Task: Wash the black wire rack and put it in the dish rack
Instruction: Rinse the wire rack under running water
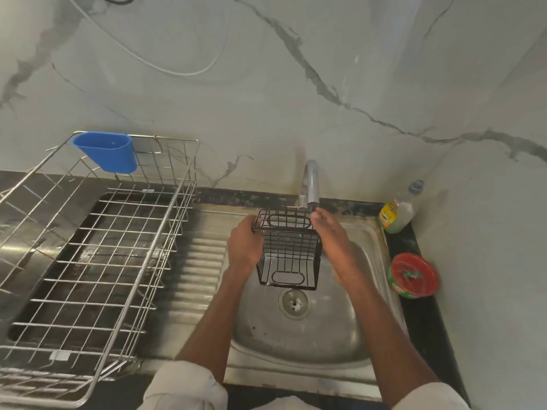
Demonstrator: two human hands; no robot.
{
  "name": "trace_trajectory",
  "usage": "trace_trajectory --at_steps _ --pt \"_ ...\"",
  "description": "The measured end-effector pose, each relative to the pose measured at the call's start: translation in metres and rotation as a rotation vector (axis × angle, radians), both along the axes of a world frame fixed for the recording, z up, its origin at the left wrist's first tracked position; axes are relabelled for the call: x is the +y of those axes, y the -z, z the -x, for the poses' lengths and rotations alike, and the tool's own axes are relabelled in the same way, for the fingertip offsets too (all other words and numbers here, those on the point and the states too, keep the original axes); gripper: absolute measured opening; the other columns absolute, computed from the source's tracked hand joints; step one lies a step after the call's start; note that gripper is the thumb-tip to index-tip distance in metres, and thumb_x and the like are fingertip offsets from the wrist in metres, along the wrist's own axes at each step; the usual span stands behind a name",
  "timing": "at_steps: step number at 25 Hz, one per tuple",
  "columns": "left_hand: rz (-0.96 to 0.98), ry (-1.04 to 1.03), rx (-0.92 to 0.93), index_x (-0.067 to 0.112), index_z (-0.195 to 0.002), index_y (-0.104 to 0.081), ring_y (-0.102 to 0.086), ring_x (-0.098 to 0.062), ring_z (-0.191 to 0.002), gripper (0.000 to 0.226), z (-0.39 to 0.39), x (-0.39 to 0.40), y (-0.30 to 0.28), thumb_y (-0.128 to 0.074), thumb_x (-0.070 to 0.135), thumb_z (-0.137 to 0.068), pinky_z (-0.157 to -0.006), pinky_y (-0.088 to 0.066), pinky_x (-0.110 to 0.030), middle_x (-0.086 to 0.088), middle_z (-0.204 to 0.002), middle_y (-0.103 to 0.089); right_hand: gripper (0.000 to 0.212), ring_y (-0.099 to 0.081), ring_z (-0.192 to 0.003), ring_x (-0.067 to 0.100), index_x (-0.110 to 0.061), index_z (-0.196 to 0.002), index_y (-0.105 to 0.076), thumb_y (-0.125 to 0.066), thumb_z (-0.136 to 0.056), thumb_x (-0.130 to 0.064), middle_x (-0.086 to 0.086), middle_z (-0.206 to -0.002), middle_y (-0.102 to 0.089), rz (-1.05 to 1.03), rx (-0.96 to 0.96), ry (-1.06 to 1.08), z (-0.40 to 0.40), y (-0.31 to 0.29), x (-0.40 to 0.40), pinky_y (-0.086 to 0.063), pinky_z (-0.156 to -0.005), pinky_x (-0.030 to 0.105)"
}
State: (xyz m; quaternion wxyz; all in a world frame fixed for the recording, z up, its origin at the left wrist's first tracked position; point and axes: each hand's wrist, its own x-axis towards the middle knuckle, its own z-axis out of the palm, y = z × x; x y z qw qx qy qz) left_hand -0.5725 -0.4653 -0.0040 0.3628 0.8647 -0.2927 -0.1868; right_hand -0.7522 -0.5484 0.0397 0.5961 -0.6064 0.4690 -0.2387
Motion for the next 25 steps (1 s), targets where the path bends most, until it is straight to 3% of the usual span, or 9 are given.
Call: trace_trajectory --at_steps 4,7,9,13,14,17,19,23,25 --pt "0.031 -0.037 -0.002 0.021 -0.116 -0.071 -0.065 -0.025 -0.09 0.028 0.0 0.018 0.005 -0.05 0.006 -0.105 -0.075 -0.042 -0.035 -0.001 -0.106 -0.077 0.088 -0.026 -0.148 0.014 -0.044 -0.16 -0.025 -0.076 -0.089 -0.049 -0.011 -0.169 -0.021 0.018 0.008 -0.155 0.0 0.009 0.017 -0.031 -0.118 0.044" --pt "0.075 0.017 -0.004 0.024 -0.129 -0.07 -0.071 -0.029 -0.107 0.027 0.005 0.023 0.001 -0.049 0.027 -0.113 -0.079 -0.046 -0.036 -0.003 -0.118 -0.078 0.096 -0.033 -0.149 0.015 -0.046 -0.158 -0.029 -0.085 -0.084 -0.026 -0.007 -0.166 -0.032 -0.024 -0.049 -0.177 0.011 0.017 0.013 -0.033 -0.12 0.04" --pt "0.075 0.047 -0.01 0.023 -0.138 -0.068 -0.07 -0.03 -0.114 0.031 0.007 0.019 -0.004 -0.05 0.029 -0.113 -0.083 -0.047 -0.035 -0.005 -0.126 -0.077 0.096 -0.036 -0.15 0.021 -0.052 -0.155 -0.032 -0.081 -0.085 -0.008 -0.005 -0.166 -0.035 -0.015 -0.058 -0.153 0.021 0.017 0.011 -0.033 -0.119 0.036" --pt "0.038 0.036 -0.063 0.021 -0.141 -0.065 -0.069 -0.033 -0.116 0.034 0.019 0.014 -0.017 -0.053 0.016 -0.11 -0.08 -0.042 -0.032 -0.008 -0.127 -0.076 0.082 -0.047 -0.138 0.016 -0.044 -0.157 -0.034 -0.053 -0.098 0.01 -0.013 -0.16 -0.036 0.038 0.007 -0.074 0.023 0.007 0.006 -0.048 -0.088 0.009" --pt "0.035 0.018 -0.063 0.019 -0.141 -0.064 -0.069 -0.034 -0.115 0.036 0.021 0.016 -0.018 -0.053 0.012 -0.108 -0.081 -0.042 -0.032 -0.008 -0.126 -0.076 0.083 -0.051 -0.135 0.017 -0.046 -0.155 -0.037 -0.05 -0.098 0.013 -0.011 -0.16 -0.038 0.033 -0.005 -0.064 0.02 0.009 0.002 -0.05 -0.078 0.009" --pt "0.023 0.004 -0.067 0.022 -0.146 -0.059 -0.071 -0.034 -0.107 0.043 0.022 0.025 -0.02 -0.054 0.013 -0.104 -0.082 -0.047 -0.035 -0.009 -0.118 -0.077 0.09 -0.052 -0.136 0.025 -0.053 -0.147 -0.047 -0.046 -0.092 0.019 -0.005 -0.164 -0.037 0.03 -0.044 -0.063 0.005 0.021 -0.008 -0.053 -0.069 0.016" --pt "0.012 0.025 -0.07 0.03 -0.15 -0.055 -0.073 -0.032 -0.098 0.052 0.017 0.033 -0.019 -0.058 0.017 -0.099 -0.082 -0.052 -0.036 -0.008 -0.112 -0.079 0.089 -0.056 -0.13 0.02 -0.047 -0.148 -0.048 -0.046 -0.09 0.021 -0.007 -0.161 -0.04 0.02 -0.072 -0.066 -0.003 0.028 -0.014 -0.055 -0.07 0.017" --pt "0.013 0.028 -0.025 0.029 -0.144 -0.055 -0.071 -0.019 -0.09 0.054 0.016 0.051 -0.029 -0.072 0.023 -0.092 -0.073 -0.045 -0.029 0.008 -0.106 -0.075 0.084 -0.056 -0.127 0.011 -0.036 -0.15 -0.048 -0.049 -0.089 0.021 -0.007 -0.157 -0.047 0.02 -0.076 -0.095 -0.02 0.032 -0.019 -0.053 -0.083 0.025" --pt "0.016 0.035 -0.013 0.027 -0.144 -0.051 -0.071 -0.019 -0.088 0.063 0.015 0.057 -0.031 -0.078 0.03 -0.088 -0.078 -0.054 -0.033 0.006 -0.106 -0.075 0.081 -0.058 -0.112 0.002 -0.033 -0.147 -0.052 -0.047 -0.09 0.024 -0.01 -0.153 -0.047 0.053 -0.061 -0.109 -0.027 0.03 -0.021 -0.057 -0.09 0.029"
